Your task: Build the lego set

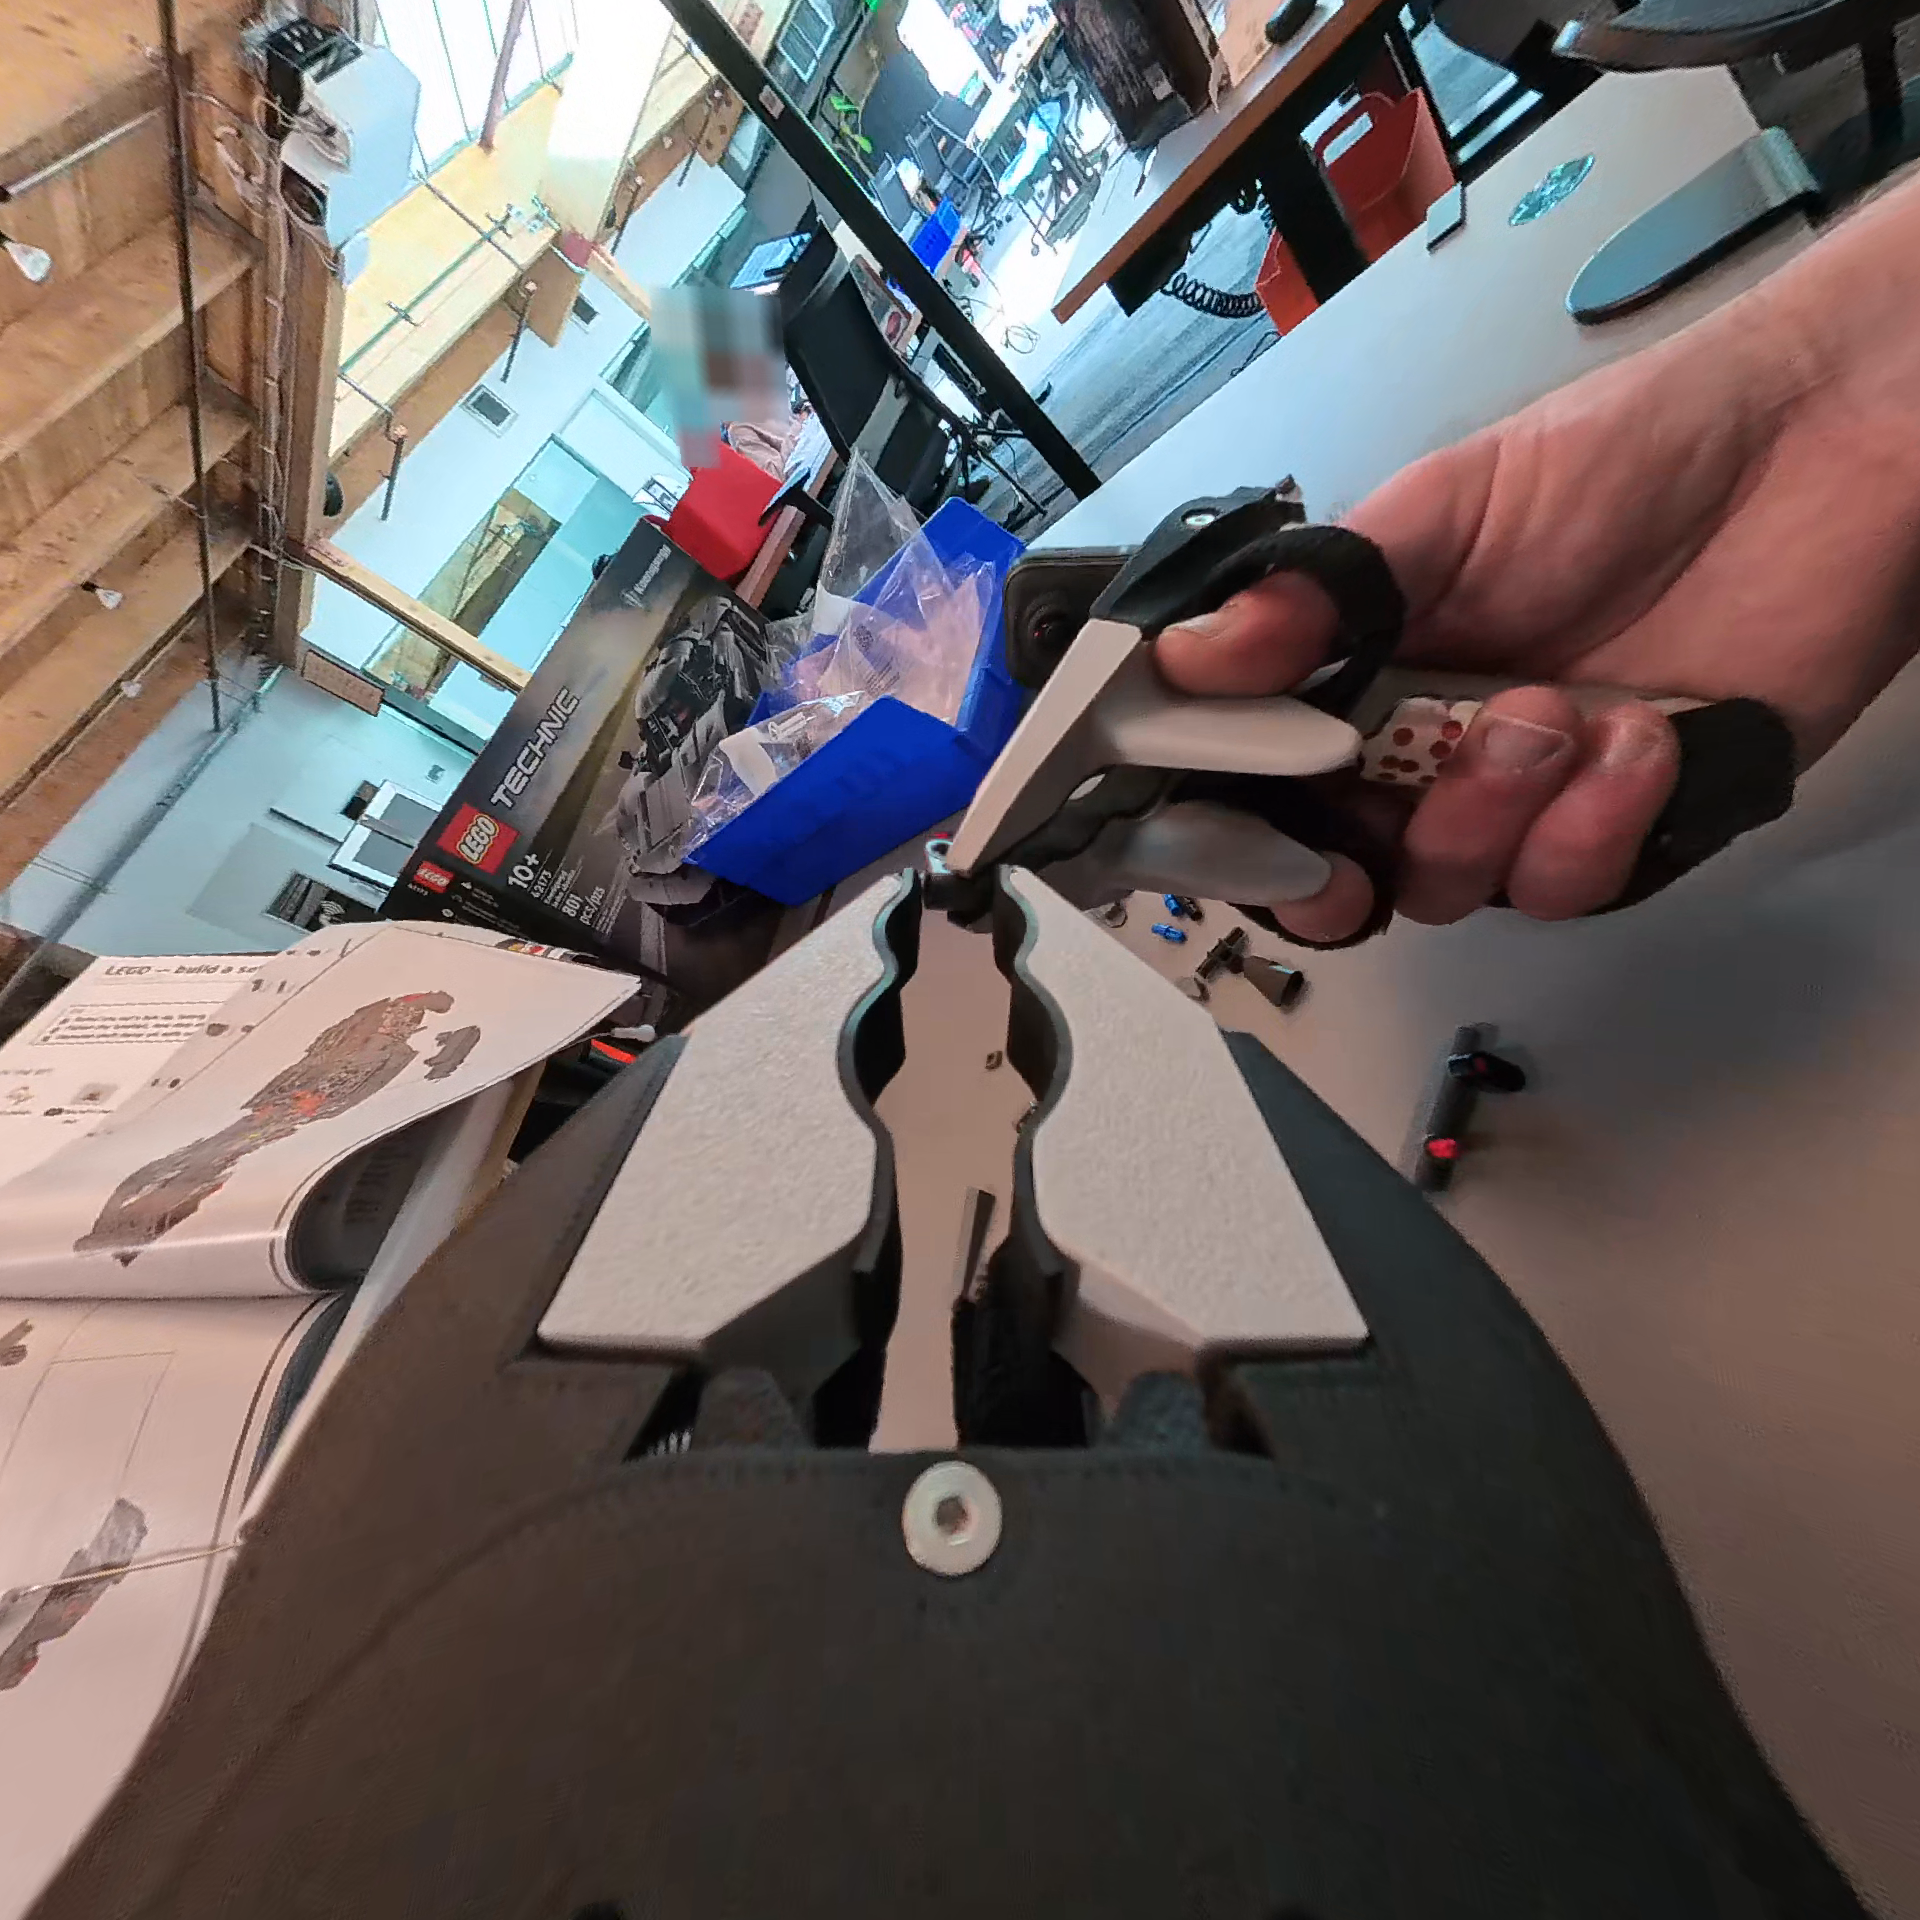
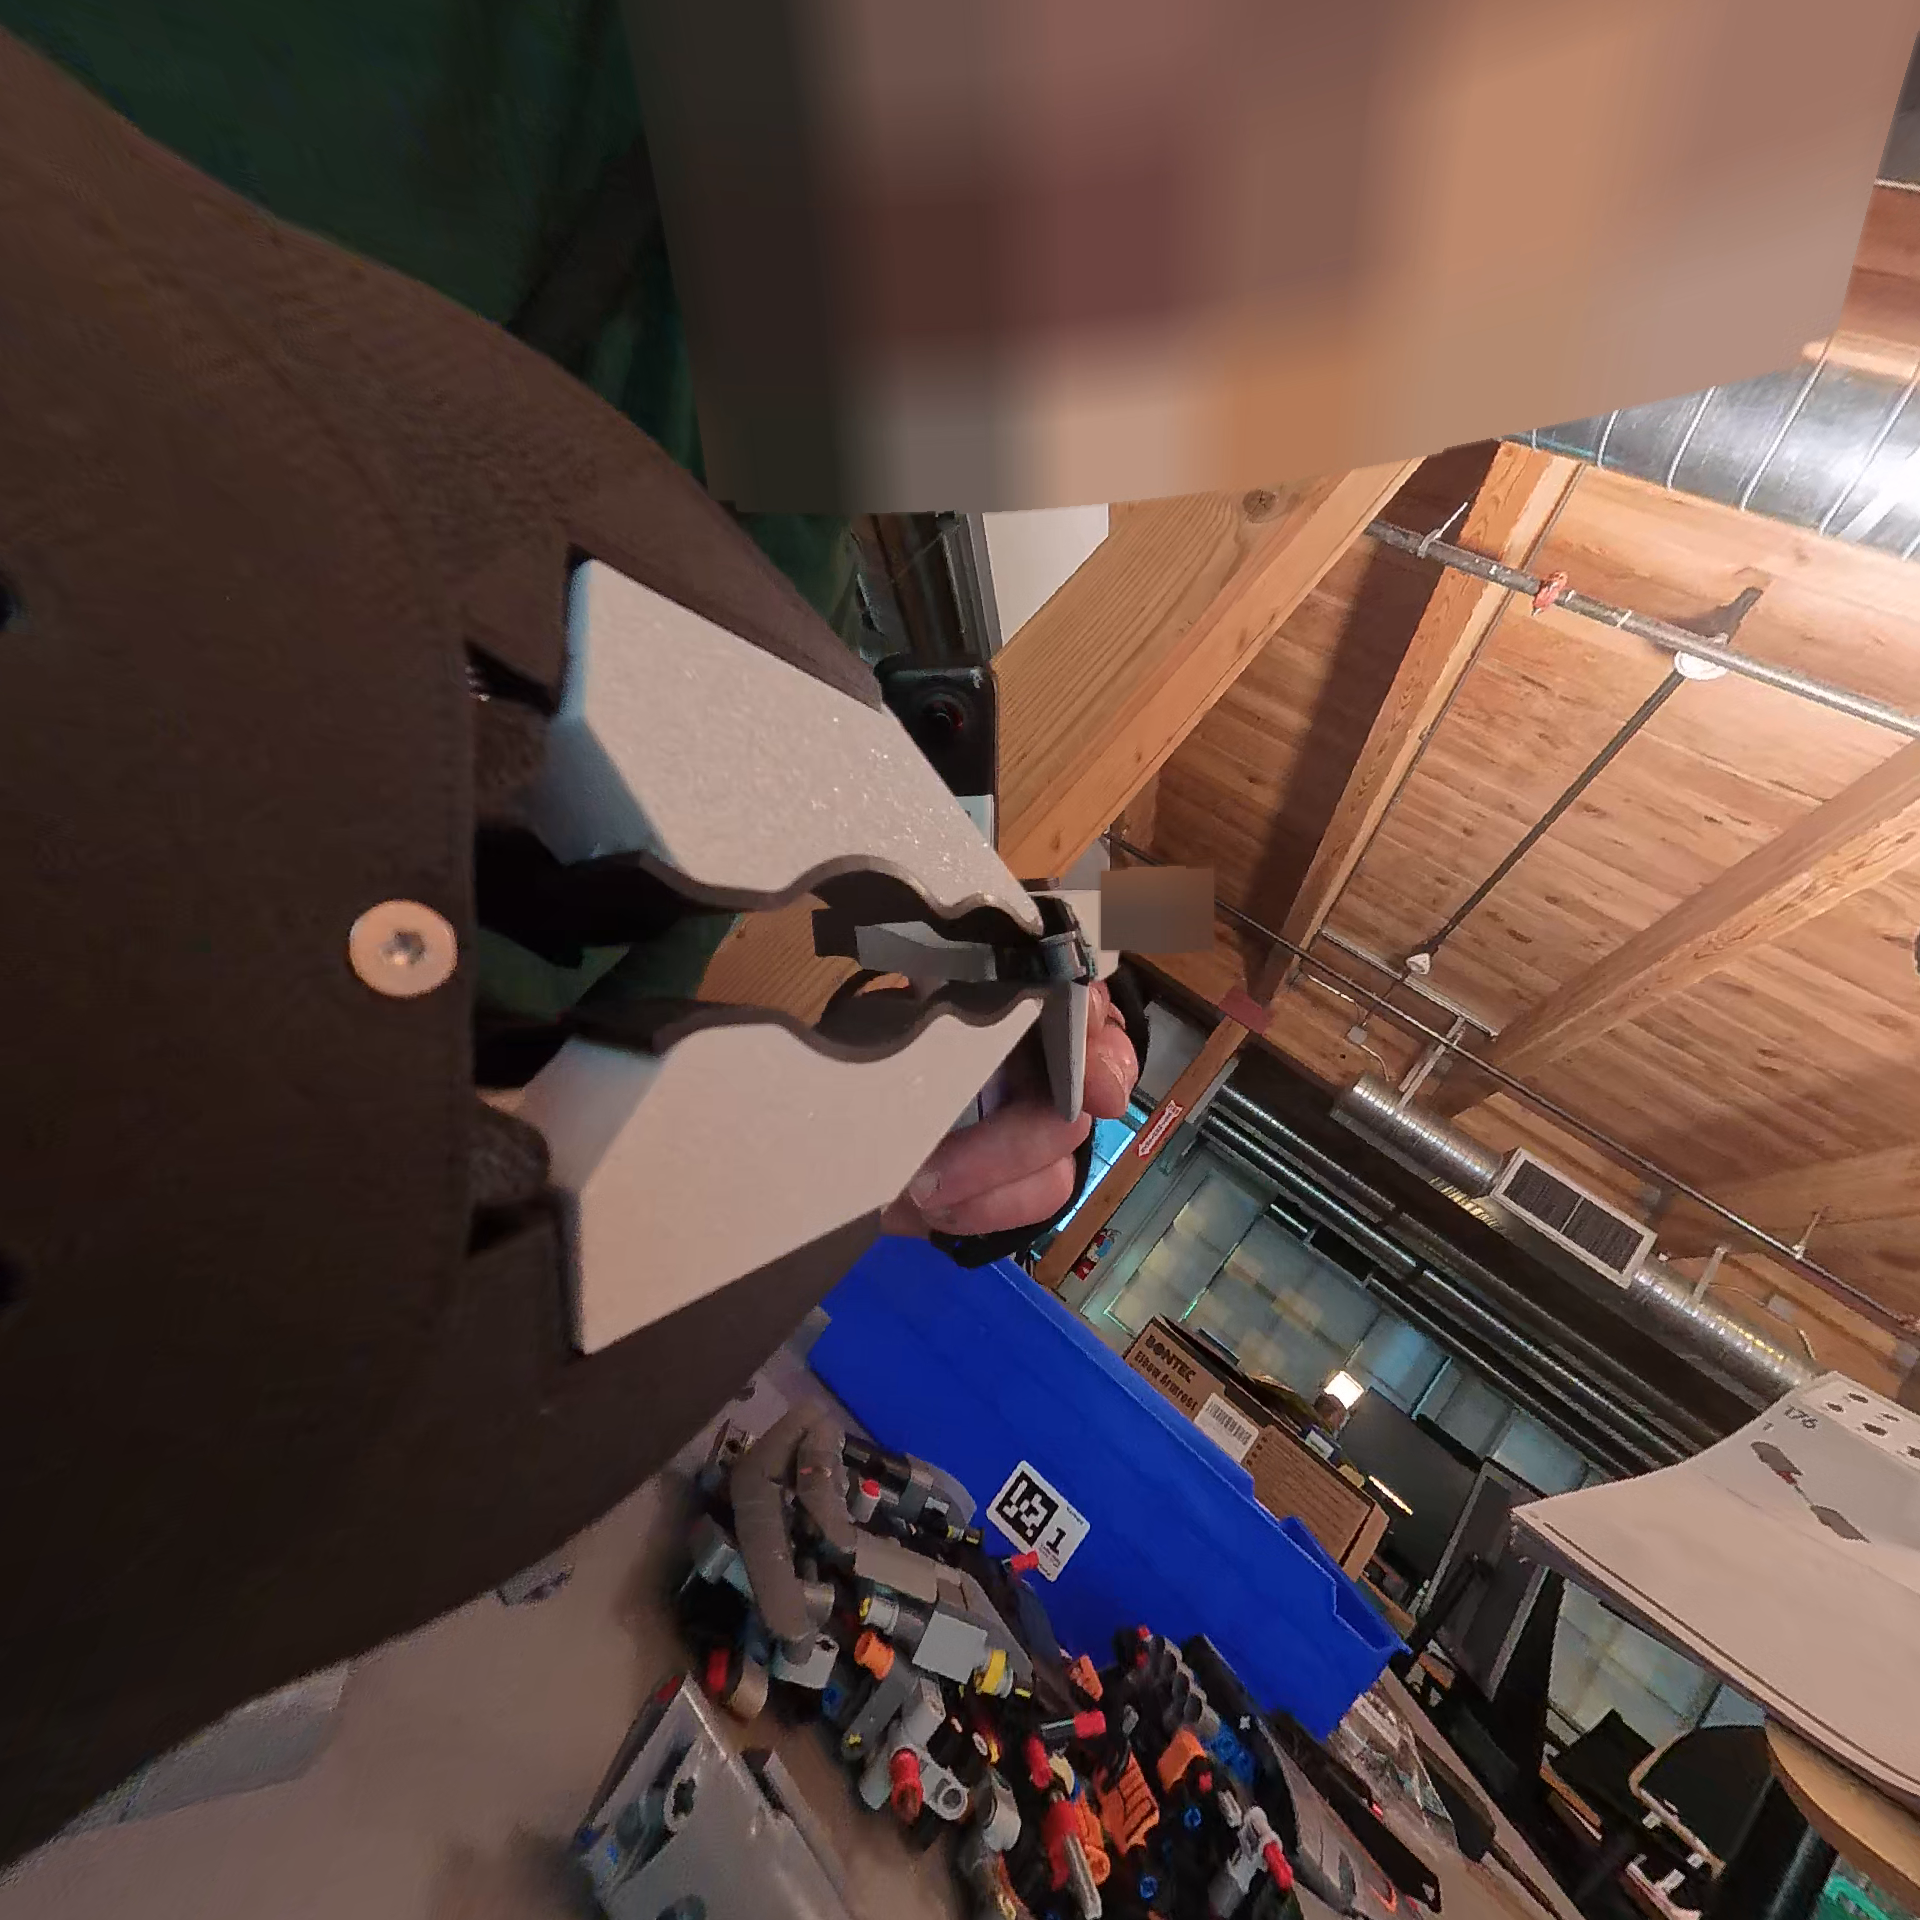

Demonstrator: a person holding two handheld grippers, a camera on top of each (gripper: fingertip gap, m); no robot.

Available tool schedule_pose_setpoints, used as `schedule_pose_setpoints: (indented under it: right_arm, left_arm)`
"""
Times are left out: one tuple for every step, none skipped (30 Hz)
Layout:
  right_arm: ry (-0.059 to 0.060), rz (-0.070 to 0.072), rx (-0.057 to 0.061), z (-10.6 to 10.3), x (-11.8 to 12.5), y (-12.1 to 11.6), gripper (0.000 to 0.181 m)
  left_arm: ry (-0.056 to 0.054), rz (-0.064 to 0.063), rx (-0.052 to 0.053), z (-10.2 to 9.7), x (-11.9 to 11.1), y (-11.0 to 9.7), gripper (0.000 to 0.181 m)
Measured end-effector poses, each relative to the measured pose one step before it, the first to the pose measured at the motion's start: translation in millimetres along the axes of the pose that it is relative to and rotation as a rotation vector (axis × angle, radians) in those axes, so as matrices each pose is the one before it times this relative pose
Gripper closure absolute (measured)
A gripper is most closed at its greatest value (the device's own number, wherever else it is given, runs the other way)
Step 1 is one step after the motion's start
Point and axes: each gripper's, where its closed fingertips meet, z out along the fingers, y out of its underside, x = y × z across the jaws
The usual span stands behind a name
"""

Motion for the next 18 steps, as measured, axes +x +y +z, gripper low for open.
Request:
schedule_pose_setpoints:
  right_arm:
    - [0.0002,0.0058,0.0027,-0.17,-0.02,0.42,0.177]
    - [0.0048,0.0001,-0.0011,-0.23,0.40,0.66,0.176]
    - [0.0055,0.0010,-0.0019,-0.03,0.40,0.68,0.175]
    - [0.0157,-0.0022,-0.0003,-0.35,1.57,0.08,0.173]
    - [0.0190,-0.0055,-0.0069,-0.37,1.77,0.77,0.172]
    - [0.0084,-0.0025,-0.0069,-0.17,0.11,0.51,0.171]
    - [0.0121,-0.0105,-0.0091,-0.36,0.10,0.60,0.169]
    - [0.0293,-0.0195,-0.0123,-1.10,1.93,1.05,0.168]
    - [0.0253,-0.0136,-0.0112,-1.66,1.28,0.72,0.167]
    - [0.0220,-0.0079,-0.0064,-2.83,0.96,0.04,0.165]
    - [0.0302,-0.0134,-0.0020,-4.09,2.34,-0.59,0.164]
    - [0.0514,-0.0329,-0.0111,-4.93,4.47,0.60,0.163]
    - [0.0611,-0.0474,-0.0345,-5.16,5.63,3.86,0.162]
    - [0.0660,-0.0412,-0.0398,-5.71,7.06,4.74,0.161]
    - [0.0769,-0.0513,-0.0428,-5.69,8.25,5.70,0.159]
    - [0.0710,-0.0629,-0.0596,-4.56,6.61,8.18,0.159]
    - [0.0689,-0.0596,-0.0692,-3.24,6.10,9.82,0.159]
    - [0.0686,-0.0615,-0.0687,-1.96,6.46,9.85,0.158]
  left_arm:
    - [0.0021,0.0028,-0.0054,-0.31,0.46,0.49,0.171]
    - [0.0014,0.0056,-0.0011,-0.51,0.55,0.20,0.172]
    - [0.0029,-0.0014,-0.0072,0.03,0.60,1.35,0.173]
    - [0.0183,-0.0089,-0.0128,0.38,2.24,2.29,0.175]
    - [0.0088,-0.0068,0.0012,-0.57,0.96,0.69,0.176]
    - [0.0025,-0.0132,0.0094,-1.07,-0.06,-0.56,0.176]
    - [0.0181,-0.0298,0.0087,-1.18,1.18,-0.46,0.176]
    - [0.0110,-0.0278,0.0086,-1.79,0.16,-0.20,0.176]
    - [0.0029,-0.0159,0.0064,-2.00,-0.46,0.63,0.176]
    - [0.0151,-0.0231,0.0018,-1.97,1.14,1.06,0.176]
    - [0.0411,-0.0355,0.0030,-1.68,4.73,0.98,0.176]
    - [0.0456,-0.0439,0.0010,-1.23,6.10,1.50,0.176]
    - [0.0399,-0.0501,-0.0069,-0.53,5.73,3.46,0.176]
    - [0.0511,-0.0488,-0.0186,0.40,8.22,6.18,0.176]
    - [0.0490,-0.0416,-0.0257,1.44,9.22,7.86,0.176]
    - [0.0313,-0.0364,-0.0271,2.69,7.76,8.50,0.176]
    - [0.0173,-0.0362,-0.0215,3.72,5.78,8.29,0.176]
    - [0.0176,-0.0257,-0.0164,4.28,6.19,7.83,0.176]
